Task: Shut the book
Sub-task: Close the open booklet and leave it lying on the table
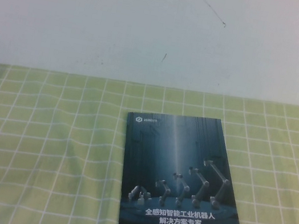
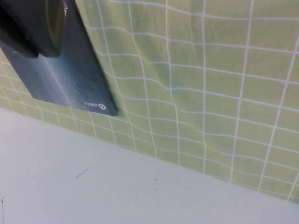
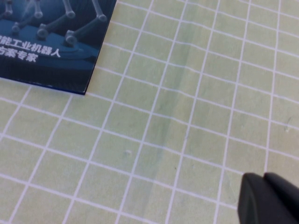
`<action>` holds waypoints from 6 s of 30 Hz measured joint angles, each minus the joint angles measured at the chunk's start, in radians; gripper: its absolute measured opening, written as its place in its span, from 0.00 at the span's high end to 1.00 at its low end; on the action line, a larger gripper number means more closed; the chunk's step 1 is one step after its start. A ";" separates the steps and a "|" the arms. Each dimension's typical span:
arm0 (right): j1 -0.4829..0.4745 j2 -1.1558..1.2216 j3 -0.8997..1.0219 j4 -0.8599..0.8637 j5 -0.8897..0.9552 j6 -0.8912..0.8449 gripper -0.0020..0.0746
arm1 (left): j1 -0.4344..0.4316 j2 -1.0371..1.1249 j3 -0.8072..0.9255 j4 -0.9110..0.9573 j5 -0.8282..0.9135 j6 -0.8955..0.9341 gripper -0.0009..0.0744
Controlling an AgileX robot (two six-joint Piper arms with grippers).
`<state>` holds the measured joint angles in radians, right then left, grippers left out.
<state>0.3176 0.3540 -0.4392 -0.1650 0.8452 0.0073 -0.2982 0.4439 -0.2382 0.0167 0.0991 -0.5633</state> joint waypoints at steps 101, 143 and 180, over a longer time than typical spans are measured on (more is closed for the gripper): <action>-0.211 -0.214 0.174 -0.038 -0.275 -0.058 0.98 | 0.194 -0.457 0.249 -0.060 0.245 0.504 0.99; -0.350 -0.365 0.459 0.148 -0.498 -0.177 0.98 | 0.194 -0.457 0.249 -0.060 0.245 0.504 0.99; -0.350 -0.365 0.459 0.150 -0.498 -0.179 0.98 | 0.341 -0.457 0.249 -0.060 0.245 0.504 0.99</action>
<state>-0.0323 -0.0109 0.0194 -0.0145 0.3470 -0.1715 0.0429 -0.0136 0.0108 -0.0435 0.3439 -0.0589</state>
